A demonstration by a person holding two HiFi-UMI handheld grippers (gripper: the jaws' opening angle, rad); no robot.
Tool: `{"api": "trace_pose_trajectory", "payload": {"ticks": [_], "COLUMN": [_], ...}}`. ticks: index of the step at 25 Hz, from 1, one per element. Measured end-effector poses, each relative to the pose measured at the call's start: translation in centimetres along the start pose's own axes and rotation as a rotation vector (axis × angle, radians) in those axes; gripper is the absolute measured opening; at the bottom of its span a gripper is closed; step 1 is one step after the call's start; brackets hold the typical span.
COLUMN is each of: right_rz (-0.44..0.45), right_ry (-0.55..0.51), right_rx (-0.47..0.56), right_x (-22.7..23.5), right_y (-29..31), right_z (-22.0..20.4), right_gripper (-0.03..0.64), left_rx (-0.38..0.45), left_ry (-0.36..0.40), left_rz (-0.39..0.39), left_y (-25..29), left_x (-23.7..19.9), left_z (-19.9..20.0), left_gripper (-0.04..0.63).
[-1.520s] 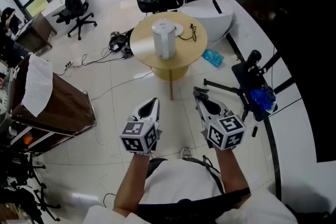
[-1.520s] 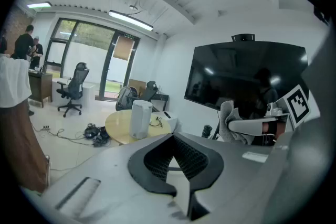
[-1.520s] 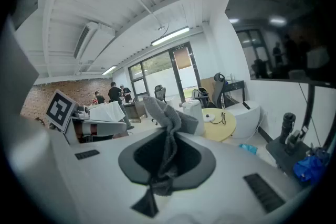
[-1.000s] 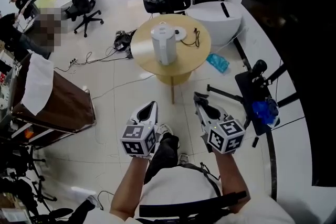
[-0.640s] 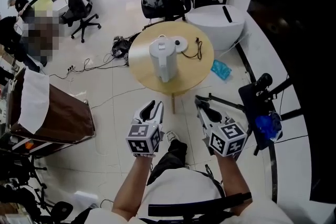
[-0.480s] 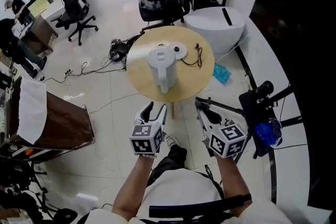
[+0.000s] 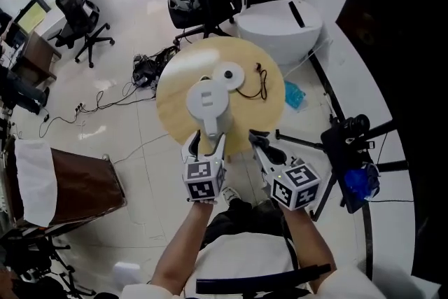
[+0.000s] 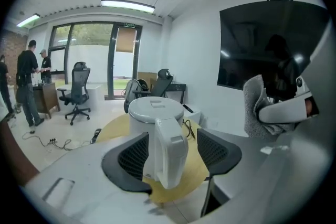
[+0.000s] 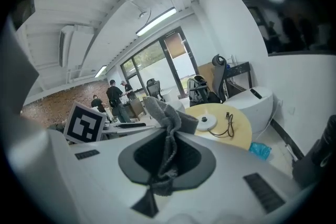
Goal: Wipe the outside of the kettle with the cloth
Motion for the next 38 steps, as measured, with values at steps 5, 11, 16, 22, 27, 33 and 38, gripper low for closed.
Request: {"api": "trace_pose_trajectory", "payload": {"ticks": [5, 11, 16, 22, 27, 33, 38], "right_rz": [0.021, 0.067, 0.089, 0.183, 0.255, 0.369, 0.402], "right_ry": [0.002, -0.146, -0.364, -0.498, -0.586, -0.708, -0.773], "right_rx": [-0.011, -0.09, -0.151, -0.349, -0.454, -0.565, -0.589], "right_x": [0.7, 0.7, -0.3, -1.2, -3.2, -6.3, -7.6], "right_y": [2.5, 6.3, 10.2, 13.3, 14.3, 16.0, 19.0], "right_z": [0.8, 1.2, 3.1, 2.1, 1.9, 0.9, 1.4], "right_gripper": [0.029, 0.029, 0.031, 0.031, 0.029, 0.029, 0.031], "left_rx": [-0.032, -0.051, -0.066, -0.069, -0.087, -0.095, -0.105], "left_ry": [0.018, 0.048, 0.039, 0.038, 0.062, 0.072, 0.064], "left_rz": [0.037, 0.039, 0.042, 0.037, 0.015, -0.007, -0.002], "left_y": [2.1, 2.4, 2.2, 2.2, 2.5, 2.5, 2.2], "left_x": [0.2, 0.8, 0.1, 0.1, 0.2, 0.3, 0.4], "left_z": [-1.1, -1.7, -1.7, -1.7, -1.8, -1.7, -1.9], "left_gripper": [0.285, 0.199, 0.17, 0.167, 0.167, 0.167, 0.167]}}
Point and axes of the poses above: the fingertips, and each gripper's own axes: y forward along the fingers, x to its right, z out of its top, the point moved 1 cm from there along -y, backward along the fingers, and after that the axes turned 8 degrees about y, right-handed, at the moved point
